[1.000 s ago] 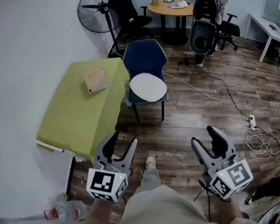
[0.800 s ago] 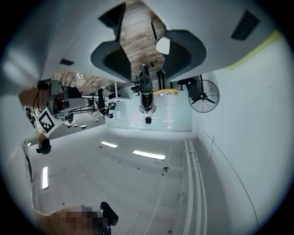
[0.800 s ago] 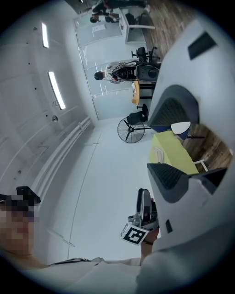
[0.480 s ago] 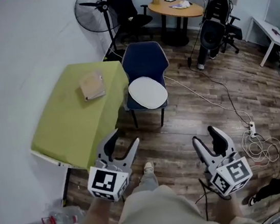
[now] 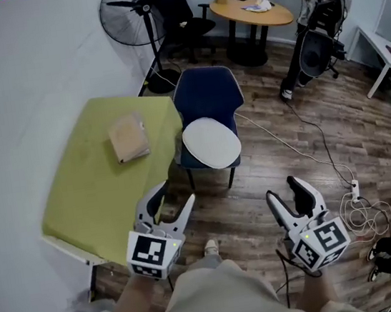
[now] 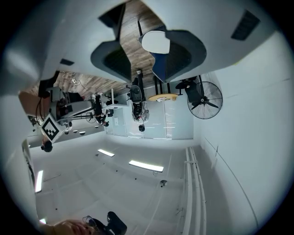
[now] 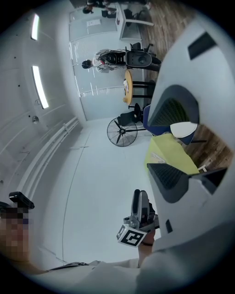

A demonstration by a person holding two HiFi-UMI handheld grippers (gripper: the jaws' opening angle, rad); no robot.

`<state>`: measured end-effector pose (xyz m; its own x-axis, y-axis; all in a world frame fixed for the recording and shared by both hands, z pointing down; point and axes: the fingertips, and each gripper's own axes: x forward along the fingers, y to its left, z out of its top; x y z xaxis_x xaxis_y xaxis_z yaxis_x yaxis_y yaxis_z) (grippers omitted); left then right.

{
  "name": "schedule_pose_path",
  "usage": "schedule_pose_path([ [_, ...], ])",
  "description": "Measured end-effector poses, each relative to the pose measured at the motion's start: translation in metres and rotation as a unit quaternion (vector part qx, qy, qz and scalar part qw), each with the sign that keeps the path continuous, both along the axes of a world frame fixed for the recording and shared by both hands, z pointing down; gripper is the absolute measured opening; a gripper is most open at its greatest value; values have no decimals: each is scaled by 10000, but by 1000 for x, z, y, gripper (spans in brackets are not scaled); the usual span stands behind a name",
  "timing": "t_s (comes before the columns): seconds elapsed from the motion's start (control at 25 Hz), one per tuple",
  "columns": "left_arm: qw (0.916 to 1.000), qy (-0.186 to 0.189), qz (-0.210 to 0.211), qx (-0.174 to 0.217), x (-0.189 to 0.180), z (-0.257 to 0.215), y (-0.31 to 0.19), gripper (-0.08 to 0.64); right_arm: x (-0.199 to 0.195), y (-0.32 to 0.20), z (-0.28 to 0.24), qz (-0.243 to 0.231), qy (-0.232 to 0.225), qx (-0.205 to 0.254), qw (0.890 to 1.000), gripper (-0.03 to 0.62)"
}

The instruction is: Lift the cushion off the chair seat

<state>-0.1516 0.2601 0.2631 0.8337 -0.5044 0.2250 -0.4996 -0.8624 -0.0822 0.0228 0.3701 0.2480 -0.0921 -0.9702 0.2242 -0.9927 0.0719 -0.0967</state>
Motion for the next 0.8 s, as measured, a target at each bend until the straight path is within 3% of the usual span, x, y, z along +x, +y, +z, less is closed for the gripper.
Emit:
schedule_pose_path([
  [0.44, 9994, -96, 169, -296, 24, 28, -111, 222, 17, -108, 17, 177, -134, -237, 9995, 252],
  [0.8, 9990, 4, 90, -431, 28, 42, -167, 222, 26, -158, 26, 240, -20, -336, 9991, 250],
])
